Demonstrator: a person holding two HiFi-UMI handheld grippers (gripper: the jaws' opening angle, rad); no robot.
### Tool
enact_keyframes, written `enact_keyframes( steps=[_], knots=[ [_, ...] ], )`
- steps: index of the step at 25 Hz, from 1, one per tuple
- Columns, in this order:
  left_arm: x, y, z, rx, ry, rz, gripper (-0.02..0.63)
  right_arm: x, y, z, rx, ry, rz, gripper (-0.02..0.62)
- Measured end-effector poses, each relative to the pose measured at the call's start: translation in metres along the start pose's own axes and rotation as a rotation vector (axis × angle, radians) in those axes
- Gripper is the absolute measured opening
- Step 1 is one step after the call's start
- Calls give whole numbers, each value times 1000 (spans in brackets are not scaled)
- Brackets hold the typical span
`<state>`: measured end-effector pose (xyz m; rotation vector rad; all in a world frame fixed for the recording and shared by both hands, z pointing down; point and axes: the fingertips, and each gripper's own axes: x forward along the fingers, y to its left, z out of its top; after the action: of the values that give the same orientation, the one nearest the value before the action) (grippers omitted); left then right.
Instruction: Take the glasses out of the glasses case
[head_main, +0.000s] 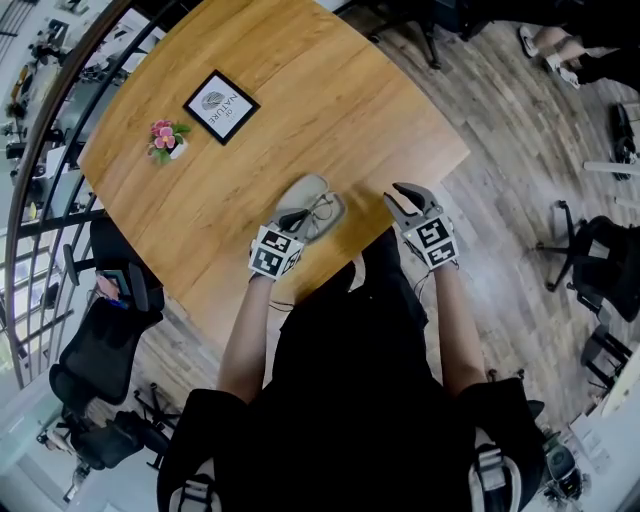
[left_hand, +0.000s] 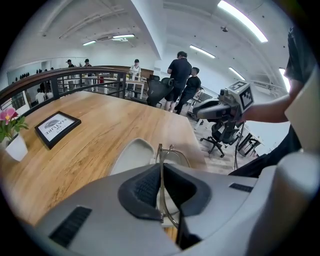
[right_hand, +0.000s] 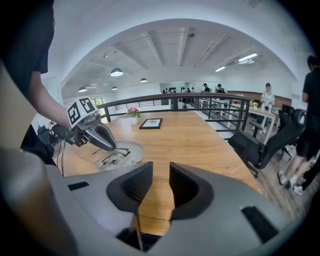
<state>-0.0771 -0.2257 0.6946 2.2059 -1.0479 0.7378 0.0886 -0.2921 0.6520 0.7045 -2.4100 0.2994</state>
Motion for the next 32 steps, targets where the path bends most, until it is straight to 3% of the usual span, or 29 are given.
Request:
enact_keyframes(
  steps=[14,32],
  knots=[
    [-21,-12,18,76,-73,-45,32,-23,24,20,-17,-34,-78,109],
    [-81,-38,56,131,-249,15,32,-49,51,37,-76,-97,-76,107]
  ],
)
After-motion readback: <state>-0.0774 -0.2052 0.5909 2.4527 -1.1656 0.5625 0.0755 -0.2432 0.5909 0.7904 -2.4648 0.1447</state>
